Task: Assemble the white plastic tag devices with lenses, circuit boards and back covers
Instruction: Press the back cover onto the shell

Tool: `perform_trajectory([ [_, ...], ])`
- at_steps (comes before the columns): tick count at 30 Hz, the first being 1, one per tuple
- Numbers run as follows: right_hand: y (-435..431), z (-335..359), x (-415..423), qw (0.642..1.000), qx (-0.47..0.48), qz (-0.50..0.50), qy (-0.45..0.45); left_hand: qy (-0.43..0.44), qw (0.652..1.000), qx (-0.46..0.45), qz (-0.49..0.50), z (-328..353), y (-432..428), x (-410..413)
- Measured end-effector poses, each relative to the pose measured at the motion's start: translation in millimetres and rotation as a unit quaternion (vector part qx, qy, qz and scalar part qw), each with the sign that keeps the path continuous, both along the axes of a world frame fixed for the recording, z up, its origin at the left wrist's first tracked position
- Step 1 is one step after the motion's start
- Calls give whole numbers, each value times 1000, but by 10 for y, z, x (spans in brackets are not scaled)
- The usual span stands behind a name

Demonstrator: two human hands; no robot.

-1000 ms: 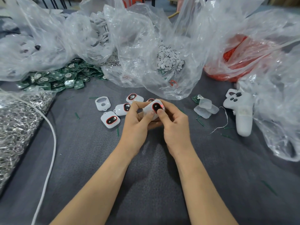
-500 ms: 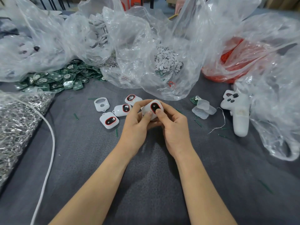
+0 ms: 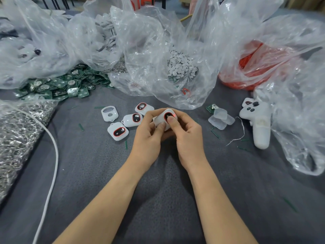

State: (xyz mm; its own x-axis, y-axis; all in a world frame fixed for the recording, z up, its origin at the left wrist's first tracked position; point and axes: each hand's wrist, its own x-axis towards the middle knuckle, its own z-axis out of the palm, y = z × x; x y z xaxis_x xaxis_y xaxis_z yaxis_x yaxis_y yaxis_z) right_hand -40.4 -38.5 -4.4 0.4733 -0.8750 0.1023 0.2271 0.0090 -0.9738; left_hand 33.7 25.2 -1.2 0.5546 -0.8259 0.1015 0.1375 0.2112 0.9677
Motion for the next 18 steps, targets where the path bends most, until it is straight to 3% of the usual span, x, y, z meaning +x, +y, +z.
perform_trajectory([
  [5, 7, -3, -26, 1000, -10, 17, -9, 35, 999, -1, -6, 10, 0, 8],
  [10, 31, -28, 30, 1000, -14, -24, 10, 23, 1000, 17, -2, 7, -22, 13],
  [18, 30, -10, -19, 999, -33, 12, 4, 10, 1000, 5, 21, 7, 4, 4],
])
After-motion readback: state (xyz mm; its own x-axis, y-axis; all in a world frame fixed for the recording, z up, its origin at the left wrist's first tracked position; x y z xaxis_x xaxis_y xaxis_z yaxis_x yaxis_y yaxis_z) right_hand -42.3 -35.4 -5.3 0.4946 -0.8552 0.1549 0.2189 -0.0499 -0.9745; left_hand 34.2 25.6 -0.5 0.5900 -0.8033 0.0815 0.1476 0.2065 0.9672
